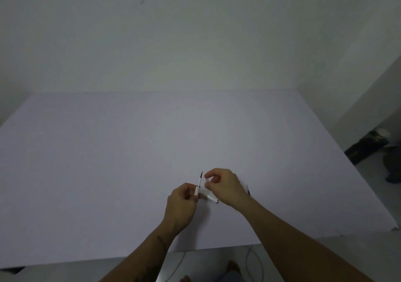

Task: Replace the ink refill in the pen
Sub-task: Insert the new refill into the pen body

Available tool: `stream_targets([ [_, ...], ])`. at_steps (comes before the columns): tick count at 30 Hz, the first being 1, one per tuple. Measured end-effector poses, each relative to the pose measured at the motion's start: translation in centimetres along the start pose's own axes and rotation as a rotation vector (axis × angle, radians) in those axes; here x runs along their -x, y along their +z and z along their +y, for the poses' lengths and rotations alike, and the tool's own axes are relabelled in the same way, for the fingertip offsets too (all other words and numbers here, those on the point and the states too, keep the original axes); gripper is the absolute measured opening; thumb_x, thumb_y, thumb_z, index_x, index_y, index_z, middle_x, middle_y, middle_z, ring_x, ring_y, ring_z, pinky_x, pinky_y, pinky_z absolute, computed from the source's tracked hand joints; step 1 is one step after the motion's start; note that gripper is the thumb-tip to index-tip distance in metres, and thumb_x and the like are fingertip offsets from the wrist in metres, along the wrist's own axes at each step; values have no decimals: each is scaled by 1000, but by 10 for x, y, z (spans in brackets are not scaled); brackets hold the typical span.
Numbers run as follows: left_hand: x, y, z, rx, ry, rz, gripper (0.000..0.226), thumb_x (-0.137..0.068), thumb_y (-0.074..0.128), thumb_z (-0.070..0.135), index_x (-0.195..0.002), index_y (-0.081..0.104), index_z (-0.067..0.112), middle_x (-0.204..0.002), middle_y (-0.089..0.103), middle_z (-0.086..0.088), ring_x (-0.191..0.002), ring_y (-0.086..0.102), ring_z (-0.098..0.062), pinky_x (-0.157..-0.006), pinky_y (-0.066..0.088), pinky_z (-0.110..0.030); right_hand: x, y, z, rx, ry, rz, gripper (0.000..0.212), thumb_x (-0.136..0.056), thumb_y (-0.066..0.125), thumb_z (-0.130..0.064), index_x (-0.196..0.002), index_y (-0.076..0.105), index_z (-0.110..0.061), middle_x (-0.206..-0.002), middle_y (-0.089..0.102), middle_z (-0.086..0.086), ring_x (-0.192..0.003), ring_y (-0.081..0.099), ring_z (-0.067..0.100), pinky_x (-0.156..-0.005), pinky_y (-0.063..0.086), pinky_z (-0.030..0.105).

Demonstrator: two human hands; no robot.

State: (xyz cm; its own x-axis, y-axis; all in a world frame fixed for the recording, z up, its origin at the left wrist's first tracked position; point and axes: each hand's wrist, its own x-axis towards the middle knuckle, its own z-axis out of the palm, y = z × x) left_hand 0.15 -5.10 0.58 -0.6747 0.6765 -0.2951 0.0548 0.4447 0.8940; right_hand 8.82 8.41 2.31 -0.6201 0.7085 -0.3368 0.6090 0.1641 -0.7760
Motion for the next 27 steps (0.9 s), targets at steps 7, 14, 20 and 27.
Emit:
stream_targets([
  [7,-7,-3,-5,-28,-54,85,11,-86,62,7,-84,68,16,-79,69,-3,-68,61,-19,-59,49,-23,-40,-6,26,188,119,-3,31,-81,62,-11,-111,71,-16,-109,69,6,-90,65,20,-75,47,21],
  [14,-9,-2,-15,-97,-99,130,12,-82,67,10,-80,66,22,-75,67,2,-66,59,-11,-59,45,-19,-62,26,22,404,11,-2,20,-83,61,-23,-97,50,-12,-94,57,8,-84,59,32,-64,39,30],
  [20,-6,0,-24,-90,-124,145,14,-79,70,12,-77,66,25,-71,65,6,-63,58,-8,-58,44,-17,-64,25,21,409,36,-60,13,-74,56,-9,-86,54,-11,-85,55,5,-74,52,28,-64,40,27],
  [27,-6,6,-20,-71,-93,133,14,-81,70,12,-77,64,25,-74,64,0,-67,57,-14,-59,47,-20,-48,-11,-14,-404,134,-2,17,-72,67,-1,-71,68,-18,-65,74,2,-59,62,14,-54,46,25],
])
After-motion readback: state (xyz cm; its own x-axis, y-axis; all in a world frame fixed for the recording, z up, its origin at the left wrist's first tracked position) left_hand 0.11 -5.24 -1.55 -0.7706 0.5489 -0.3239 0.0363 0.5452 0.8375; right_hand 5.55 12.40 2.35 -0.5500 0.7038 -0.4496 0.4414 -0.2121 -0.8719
